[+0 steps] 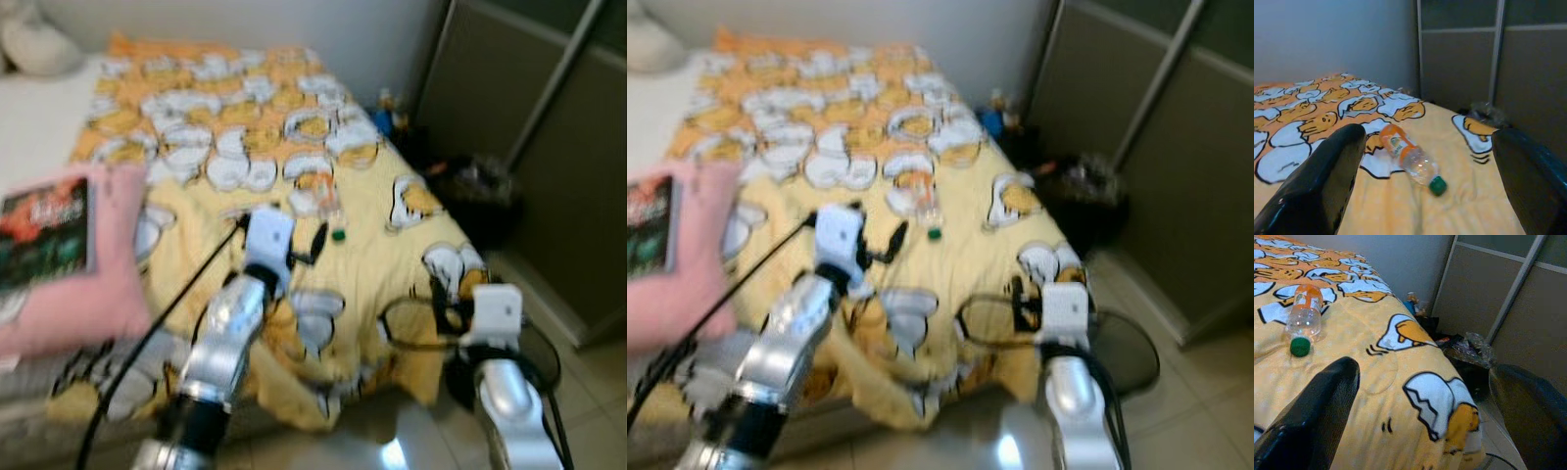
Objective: Clean up the room
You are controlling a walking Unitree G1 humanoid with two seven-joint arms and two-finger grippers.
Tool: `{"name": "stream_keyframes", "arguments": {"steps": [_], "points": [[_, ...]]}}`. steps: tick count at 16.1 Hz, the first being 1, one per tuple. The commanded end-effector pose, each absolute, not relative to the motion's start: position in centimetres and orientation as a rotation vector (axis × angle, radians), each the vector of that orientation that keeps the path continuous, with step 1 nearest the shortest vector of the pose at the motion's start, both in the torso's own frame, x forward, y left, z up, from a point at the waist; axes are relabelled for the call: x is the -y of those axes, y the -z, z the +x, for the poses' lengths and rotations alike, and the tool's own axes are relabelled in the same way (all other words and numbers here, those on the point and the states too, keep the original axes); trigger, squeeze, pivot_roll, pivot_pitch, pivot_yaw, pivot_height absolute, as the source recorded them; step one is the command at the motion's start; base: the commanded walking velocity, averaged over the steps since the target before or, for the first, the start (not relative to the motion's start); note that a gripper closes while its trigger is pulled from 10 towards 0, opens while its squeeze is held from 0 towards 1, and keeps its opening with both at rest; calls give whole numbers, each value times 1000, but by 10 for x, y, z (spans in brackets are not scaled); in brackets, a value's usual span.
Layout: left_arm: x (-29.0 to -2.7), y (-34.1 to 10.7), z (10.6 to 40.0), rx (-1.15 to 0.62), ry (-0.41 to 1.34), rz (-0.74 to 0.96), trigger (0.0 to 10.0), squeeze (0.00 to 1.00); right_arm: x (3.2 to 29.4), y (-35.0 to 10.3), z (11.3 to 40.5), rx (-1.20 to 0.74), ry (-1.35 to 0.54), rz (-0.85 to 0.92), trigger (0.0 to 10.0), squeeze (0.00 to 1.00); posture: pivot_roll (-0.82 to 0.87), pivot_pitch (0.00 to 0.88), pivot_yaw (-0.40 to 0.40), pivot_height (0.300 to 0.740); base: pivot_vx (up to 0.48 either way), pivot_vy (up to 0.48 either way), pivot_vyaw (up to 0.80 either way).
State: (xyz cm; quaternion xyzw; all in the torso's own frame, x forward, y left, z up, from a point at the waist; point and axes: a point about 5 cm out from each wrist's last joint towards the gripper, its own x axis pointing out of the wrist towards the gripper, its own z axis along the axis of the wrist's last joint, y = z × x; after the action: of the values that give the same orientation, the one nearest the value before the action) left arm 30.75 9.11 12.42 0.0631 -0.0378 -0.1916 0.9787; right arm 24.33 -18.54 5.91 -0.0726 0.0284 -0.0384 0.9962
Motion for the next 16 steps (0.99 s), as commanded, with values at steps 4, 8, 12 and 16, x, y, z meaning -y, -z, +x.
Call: {"name": "stream_keyframes", "arguments": {"steps": [4, 8, 12, 16], "points": [[-80, -132, 310, 124, 468, 168, 10000, 0, 188, -67, 250, -19, 71, -159, 10000, 0, -61, 0, -4, 740, 444, 0, 0], [-61, -139, 311, 161, 568, 185, 10000, 0, 185, -62, 247, -35, 68, -160, 10000, 0, -64, 0, 1, 740, 443, 0, 0], [-16, -158, 327, 133, 674, 84, 10000, 0, 184, -57, 240, -63, 79, -149, 10000, 0, -85, 0, 3, 740, 444, 0, 0], [-21, -154, 377, -169, 359, 17, 10000, 0, 196, -47, 206, -130, 67, -204, 10000, 0, -185, 60, 24, 740, 0, 0, 0]]}}
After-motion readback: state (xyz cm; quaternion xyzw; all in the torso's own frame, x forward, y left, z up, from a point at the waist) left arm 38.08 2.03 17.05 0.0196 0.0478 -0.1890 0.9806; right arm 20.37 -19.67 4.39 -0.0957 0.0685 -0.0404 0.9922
